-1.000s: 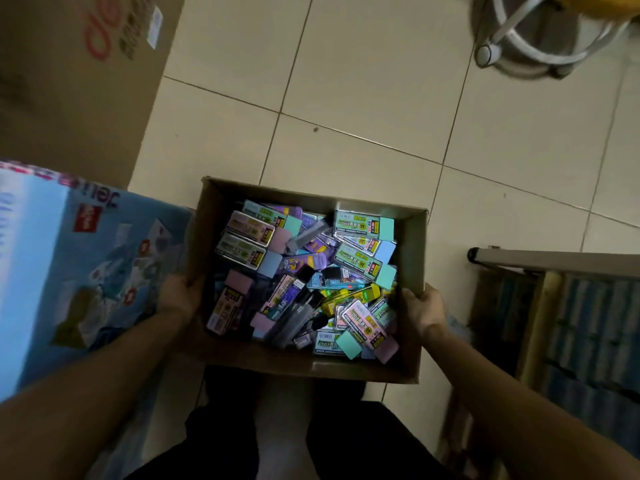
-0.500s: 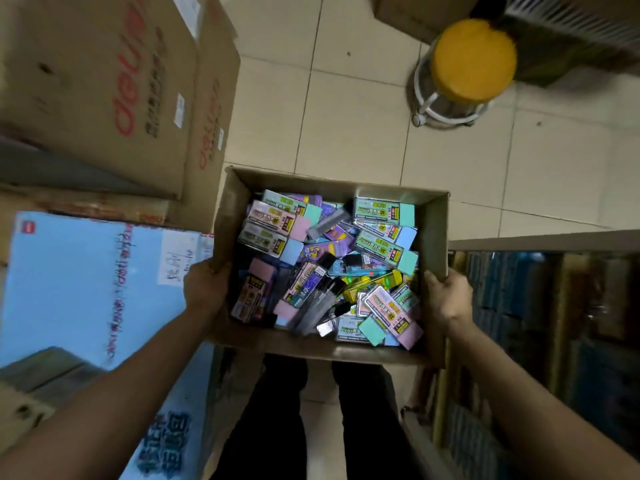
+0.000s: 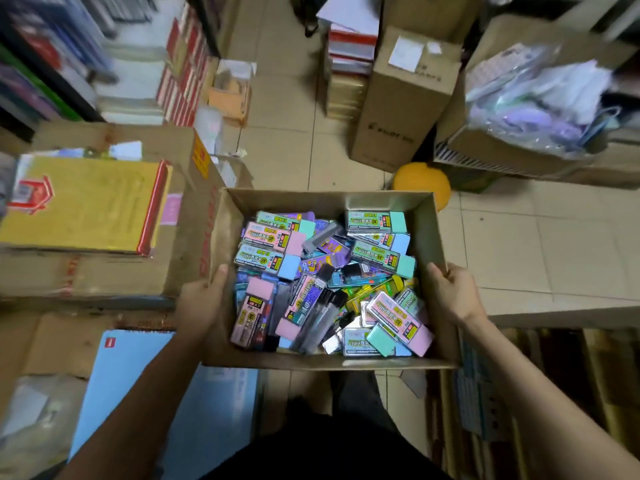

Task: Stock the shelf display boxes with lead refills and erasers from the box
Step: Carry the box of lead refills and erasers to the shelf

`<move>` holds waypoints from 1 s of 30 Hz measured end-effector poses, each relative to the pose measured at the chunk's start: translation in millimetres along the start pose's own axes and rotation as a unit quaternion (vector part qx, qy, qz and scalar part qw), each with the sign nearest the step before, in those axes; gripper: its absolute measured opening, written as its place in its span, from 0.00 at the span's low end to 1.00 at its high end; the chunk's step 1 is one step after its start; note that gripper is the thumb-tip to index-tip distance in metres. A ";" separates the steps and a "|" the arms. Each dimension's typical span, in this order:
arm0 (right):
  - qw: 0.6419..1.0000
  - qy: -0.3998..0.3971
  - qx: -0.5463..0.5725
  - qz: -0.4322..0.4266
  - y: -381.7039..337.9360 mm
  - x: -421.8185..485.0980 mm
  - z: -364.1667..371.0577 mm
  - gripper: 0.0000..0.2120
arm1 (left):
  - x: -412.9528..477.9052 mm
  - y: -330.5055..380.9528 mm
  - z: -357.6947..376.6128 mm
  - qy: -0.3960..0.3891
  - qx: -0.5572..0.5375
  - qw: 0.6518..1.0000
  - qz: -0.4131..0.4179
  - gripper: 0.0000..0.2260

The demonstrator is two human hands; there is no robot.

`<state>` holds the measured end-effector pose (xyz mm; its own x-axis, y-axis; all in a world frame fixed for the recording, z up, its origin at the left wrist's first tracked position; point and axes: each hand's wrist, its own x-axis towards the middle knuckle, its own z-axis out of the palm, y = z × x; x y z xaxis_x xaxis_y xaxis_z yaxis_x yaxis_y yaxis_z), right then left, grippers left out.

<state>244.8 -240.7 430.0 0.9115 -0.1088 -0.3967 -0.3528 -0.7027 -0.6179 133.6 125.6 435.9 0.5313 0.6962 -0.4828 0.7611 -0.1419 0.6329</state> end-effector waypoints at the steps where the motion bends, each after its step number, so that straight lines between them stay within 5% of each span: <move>1: 1.000 0.004 -0.003 -0.005 -14.5 11.1 -6.4 0.16 | 7.7 15.7 -1.8 0.003 -0.005 1.000 -0.002 0.25; 8: 1.000 0.015 -0.017 -0.020 -109.9 112.2 -40.8 0.15 | 71.0 136.2 0.9 0.023 -0.029 0.999 0.017 0.17; 21: 0.997 0.012 -0.022 -0.068 -312.4 347.8 -45.2 0.16 | 276.0 342.1 9.9 0.080 -0.074 0.994 0.024 0.23; 30: 0.998 0.007 -0.006 -0.054 -460.7 501.3 -4.5 0.16 | 447.2 479.7 -5.9 0.100 -0.010 0.995 -0.002 0.27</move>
<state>865.2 25.3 518.8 0.9471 -0.0410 -0.3184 -0.2492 -0.7189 -0.6488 734.1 373.0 527.1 0.4425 0.8226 -0.3571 0.7543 -0.1260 0.6443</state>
